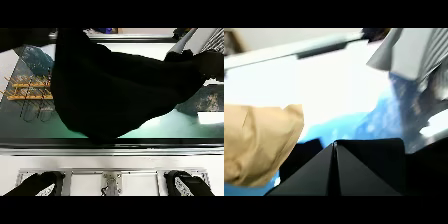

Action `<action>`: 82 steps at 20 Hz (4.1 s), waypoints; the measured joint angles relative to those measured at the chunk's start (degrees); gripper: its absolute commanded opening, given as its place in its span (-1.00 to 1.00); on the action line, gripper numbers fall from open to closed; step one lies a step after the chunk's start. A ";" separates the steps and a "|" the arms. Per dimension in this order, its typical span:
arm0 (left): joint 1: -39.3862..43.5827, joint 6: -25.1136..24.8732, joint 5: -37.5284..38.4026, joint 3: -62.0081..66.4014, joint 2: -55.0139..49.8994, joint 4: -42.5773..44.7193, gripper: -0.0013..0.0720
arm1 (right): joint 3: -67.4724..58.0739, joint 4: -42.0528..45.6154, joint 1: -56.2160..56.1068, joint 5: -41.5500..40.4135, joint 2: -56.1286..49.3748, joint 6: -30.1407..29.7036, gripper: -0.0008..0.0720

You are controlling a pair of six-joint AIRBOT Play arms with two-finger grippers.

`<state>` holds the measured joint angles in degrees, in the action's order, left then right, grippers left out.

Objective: Fold the clothes and pants, and hang the long-sleeved shirts on hangers.

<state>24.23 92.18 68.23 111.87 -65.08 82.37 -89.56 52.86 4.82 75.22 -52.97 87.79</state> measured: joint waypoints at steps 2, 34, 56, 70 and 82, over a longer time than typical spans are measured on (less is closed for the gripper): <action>-0.31 1.05 2.10 0.31 -5.86 2.45 -0.92 | 1.36 4.79 -0.09 -0.35 -1.99 0.76 -0.93; -35.12 -23.52 -2.67 -54.60 -7.23 -33.51 0.90 | 7.80 23.04 0.79 0.20 -17.33 1.38 -0.93; -25.81 -19.98 -3.61 -8.96 16.00 -34.23 -0.92 | -20.63 14.36 0.87 3.13 -1.40 0.11 -0.93; -20.33 -10.08 12.02 -4.35 -5.38 -22.43 -0.92 | -19.02 26.32 0.87 19.43 -13.03 7.45 -0.89; -15.96 -4.61 12.59 -4.28 -39.85 -16.74 -0.92 | -10.43 23.61 13.73 8.46 -34.56 0.44 0.79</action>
<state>8.27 87.57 80.82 107.59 -104.92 65.63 -99.98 76.47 18.55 83.68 -87.53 88.23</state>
